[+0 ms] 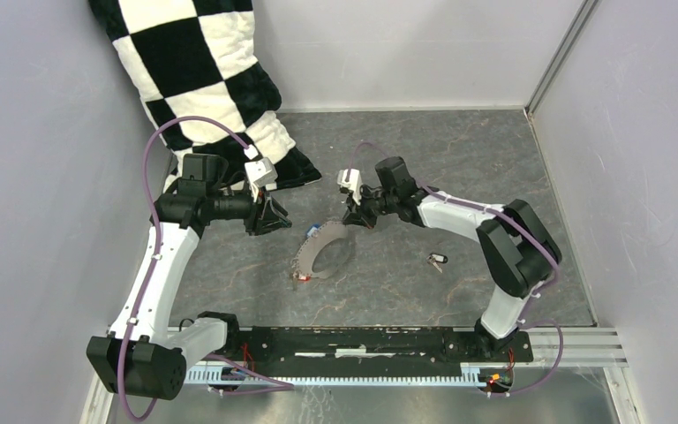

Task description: Put the keys on the keyring

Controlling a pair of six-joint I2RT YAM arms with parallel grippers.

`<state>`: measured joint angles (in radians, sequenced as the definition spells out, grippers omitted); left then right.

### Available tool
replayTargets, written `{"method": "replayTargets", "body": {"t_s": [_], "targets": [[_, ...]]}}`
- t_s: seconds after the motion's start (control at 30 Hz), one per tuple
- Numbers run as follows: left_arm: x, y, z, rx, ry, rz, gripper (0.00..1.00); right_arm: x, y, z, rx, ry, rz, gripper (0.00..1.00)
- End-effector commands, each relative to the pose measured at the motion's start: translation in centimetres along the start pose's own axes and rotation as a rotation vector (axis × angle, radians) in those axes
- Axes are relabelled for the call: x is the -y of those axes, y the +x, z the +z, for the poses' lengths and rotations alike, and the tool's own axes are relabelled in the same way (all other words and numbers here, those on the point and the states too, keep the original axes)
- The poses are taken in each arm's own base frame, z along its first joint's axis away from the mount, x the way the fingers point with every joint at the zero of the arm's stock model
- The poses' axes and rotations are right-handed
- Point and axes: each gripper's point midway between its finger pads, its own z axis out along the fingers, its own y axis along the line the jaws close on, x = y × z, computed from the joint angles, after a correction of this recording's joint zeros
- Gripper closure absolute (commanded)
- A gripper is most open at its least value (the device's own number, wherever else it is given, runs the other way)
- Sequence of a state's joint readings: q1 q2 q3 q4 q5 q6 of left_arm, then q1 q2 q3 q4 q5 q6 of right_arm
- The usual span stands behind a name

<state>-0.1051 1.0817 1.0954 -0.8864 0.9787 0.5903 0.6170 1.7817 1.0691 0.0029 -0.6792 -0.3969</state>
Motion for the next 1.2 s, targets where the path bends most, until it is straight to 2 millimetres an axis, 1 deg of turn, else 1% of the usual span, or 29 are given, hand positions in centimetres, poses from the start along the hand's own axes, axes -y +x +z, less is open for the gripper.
{"method": "replayTargets", "body": {"t_s": [0.0,0.07,0.2,0.3,0.33,0.43,0.5,0.63,0.77,0.83,0.97,1.03,1.17], "targets": [[1.0,-1.6,-0.4,0.046,0.032,0.018,0.58,-1.3,-7.7,-3.5,0.207,0.047,-0.109,0.99],[1.9,-1.7,-0.4,0.063,0.078,0.037,0.58,-3.6,-10.7,-5.1,0.277,0.048,-0.166,0.99],[4.5,-2.0,0.1,0.091,0.176,0.08,0.56,-8.6,-15.0,-7.9,0.378,0.026,-0.261,0.99],[6.9,-3.0,0.2,0.11,0.249,0.127,0.53,-11.8,-17.1,-9.5,0.444,0.009,-0.3,0.99],[7.5,-3.2,0.2,0.115,0.266,0.136,0.51,-12.9,-17.8,-10.0,0.469,0.001,-0.308,0.99],[8.8,-4.1,-0.1,0.131,0.302,0.155,0.47,-15.2,-19.1,-11.2,0.526,-0.011,-0.321,0.99],[9.5,-4.8,-0.4,0.147,0.32,0.157,0.45,-16.2,-19.8,-11.8,0.554,0.0,-0.324,0.99],[11.4,-6.3,-1.5,0.196,0.372,0.132,0.4,-17.6,-21.0,-12.5,0.589,0.017,-0.331,0.99],[12.6,-6.6,-2.1,0.223,0.384,0.157,0.37,-18.9,-21.6,-12.4,0.603,-0.005,-0.33,0.99],[13.1,-6.5,-2.2,0.229,0.399,0.164,0.39,-19.4,-21.7,-12.1,0.599,-0.017,-0.326,0.99],[13.9,-6.4,-2.5,0.237,0.416,0.199,0.46,-20.2,-22.3,-11.9,0.599,-0.03,-0.318,0.99],[14.0,-5.9,-2.5,0.223,0.413,0.217,0.49,-20.6,-22.8,-12.1,0.609,-0.04,-0.315,0.99],[13.6,-4.8,-2.1,0.192,0.394,0.261,0.52,-21.0,-23.6,-12.5,0.633,-0.052,-0.297,1.0]]}}
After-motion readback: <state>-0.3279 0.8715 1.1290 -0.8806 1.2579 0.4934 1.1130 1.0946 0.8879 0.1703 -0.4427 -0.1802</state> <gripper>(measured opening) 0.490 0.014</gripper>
